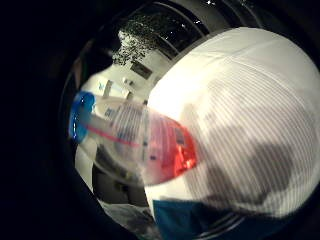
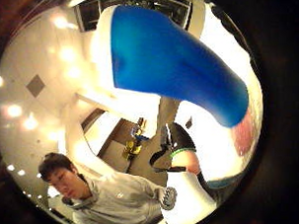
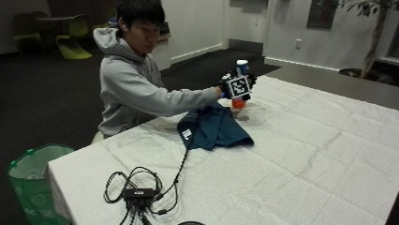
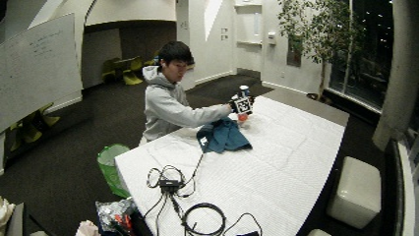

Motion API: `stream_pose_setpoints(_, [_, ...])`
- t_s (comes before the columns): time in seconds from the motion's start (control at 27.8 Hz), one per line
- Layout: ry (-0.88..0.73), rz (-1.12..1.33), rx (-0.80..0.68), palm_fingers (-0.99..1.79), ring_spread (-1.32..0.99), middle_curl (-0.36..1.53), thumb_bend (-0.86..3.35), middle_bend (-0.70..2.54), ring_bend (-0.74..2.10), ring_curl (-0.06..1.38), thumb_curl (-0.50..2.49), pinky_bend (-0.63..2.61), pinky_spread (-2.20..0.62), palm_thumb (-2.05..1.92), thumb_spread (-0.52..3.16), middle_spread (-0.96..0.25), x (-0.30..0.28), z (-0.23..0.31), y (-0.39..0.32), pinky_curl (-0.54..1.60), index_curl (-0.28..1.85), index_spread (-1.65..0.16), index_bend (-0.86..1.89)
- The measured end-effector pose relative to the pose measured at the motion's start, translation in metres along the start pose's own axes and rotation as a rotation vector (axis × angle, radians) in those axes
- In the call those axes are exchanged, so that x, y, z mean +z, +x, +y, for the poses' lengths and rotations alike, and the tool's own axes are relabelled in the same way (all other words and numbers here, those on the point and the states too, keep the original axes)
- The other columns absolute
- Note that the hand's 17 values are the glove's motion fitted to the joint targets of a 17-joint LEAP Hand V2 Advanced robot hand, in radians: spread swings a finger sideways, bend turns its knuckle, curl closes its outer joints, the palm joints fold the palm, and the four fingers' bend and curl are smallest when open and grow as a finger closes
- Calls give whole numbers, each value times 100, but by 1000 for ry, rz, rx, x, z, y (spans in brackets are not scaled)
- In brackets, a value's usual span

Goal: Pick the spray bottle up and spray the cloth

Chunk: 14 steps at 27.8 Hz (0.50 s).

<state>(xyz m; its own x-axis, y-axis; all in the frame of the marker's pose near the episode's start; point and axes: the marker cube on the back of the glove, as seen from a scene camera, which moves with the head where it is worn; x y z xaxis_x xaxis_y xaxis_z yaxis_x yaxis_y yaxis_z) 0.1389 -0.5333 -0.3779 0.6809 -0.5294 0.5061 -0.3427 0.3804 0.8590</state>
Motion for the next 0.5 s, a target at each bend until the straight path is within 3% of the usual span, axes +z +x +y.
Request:
stream_pose_setpoints(0.11, [62,-43,0,32,-10,39,-6,24,36,39,66,50,-2,79,63,-3,-15,-1,-19,43,40,-23,9])
stream_pose_setpoints(0.32, [-393,195,2,28,-8,37,-5,20,32,33,61,45,6,76,75,-1,-48,75,-19,38,35,-25,12])
stream_pose_setpoints(0.5, [-435,263,7,23,-6,37,-4,21,29,32,58,42,10,74,80,0,-55,94,-27,36,33,-26,13])
